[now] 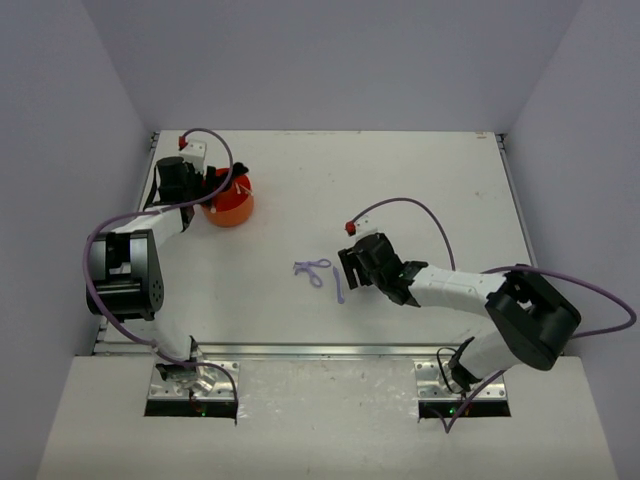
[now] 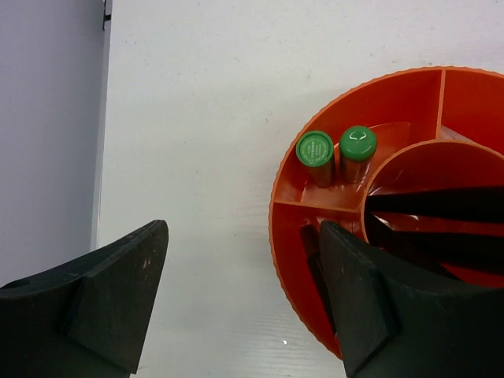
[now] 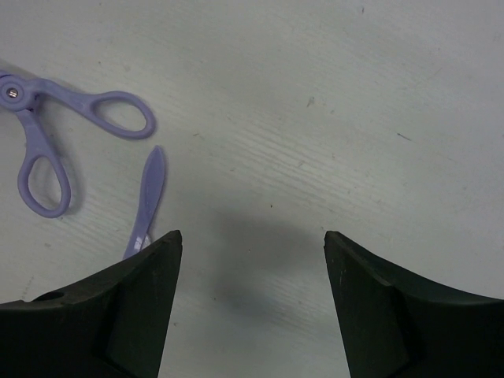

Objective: Organize the makeup

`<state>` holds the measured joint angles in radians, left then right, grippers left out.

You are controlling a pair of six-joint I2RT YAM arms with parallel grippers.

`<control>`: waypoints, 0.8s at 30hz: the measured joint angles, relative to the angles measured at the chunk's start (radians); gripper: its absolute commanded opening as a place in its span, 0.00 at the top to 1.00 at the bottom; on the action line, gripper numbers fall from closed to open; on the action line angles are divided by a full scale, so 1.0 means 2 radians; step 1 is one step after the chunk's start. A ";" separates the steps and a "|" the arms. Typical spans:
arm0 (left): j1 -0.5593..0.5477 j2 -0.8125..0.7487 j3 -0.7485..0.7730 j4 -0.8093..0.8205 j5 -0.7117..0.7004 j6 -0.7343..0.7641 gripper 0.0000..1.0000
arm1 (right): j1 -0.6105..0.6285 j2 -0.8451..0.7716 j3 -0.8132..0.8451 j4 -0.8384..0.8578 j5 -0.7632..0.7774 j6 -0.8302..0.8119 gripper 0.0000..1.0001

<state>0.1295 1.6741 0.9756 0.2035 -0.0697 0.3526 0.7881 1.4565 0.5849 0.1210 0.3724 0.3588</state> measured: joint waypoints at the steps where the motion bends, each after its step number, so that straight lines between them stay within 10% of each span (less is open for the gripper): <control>1: 0.000 0.000 0.000 0.000 0.000 -0.001 0.24 | 0.001 0.005 0.004 -0.001 -0.003 0.000 0.31; 24: 0.001 -0.014 0.000 -0.014 0.005 -0.015 0.24 | 0.056 0.056 0.047 -0.032 -0.043 -0.025 0.43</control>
<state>0.1321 1.6468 0.9756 0.1747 -0.0597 0.3233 0.8993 1.5676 0.6796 0.0579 0.2859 0.3092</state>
